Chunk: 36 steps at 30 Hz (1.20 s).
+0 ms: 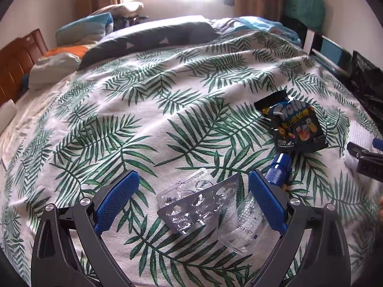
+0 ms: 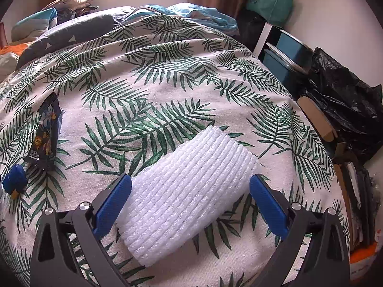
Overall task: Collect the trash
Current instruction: 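Grasp the white foam mesh sleeve with the right tool while the left tool grasps the blister pack, then lift the foam sleeve and blister pack off the bed with both tools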
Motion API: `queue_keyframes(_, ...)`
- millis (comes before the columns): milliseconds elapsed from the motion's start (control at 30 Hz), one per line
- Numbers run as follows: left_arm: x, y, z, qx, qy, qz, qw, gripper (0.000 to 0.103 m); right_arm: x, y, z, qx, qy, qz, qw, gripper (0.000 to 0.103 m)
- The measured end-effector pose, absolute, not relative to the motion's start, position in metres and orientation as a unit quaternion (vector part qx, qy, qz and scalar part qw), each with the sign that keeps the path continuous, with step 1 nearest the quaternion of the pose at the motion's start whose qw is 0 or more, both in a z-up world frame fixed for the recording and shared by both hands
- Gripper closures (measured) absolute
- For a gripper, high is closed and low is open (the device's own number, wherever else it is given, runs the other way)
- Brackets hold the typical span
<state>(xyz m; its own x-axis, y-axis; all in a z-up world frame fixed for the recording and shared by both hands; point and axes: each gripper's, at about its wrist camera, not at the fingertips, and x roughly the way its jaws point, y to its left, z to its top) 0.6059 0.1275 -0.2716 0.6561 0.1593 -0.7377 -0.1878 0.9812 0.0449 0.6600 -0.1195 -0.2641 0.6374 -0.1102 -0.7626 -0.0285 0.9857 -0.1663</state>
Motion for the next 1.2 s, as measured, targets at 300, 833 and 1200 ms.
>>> queue_keyframes(300,0.597,0.144,-0.276,-0.045,0.409,0.061,0.909,0.054,0.627,-0.114,-0.26,-0.133,0.389,0.054,0.91,0.087)
queue_keyframes(833,0.553,0.124,-0.27,0.006,0.414,0.029,0.91,0.09,0.567,-0.129,-0.241,-0.101,0.383,0.15,0.906,0.099)
queue_keyframes(1200,0.519,0.118,-0.266,0.013,0.42,0.0,0.908,0.09,0.53,-0.124,-0.233,-0.105,0.381,0.184,0.9,0.102)
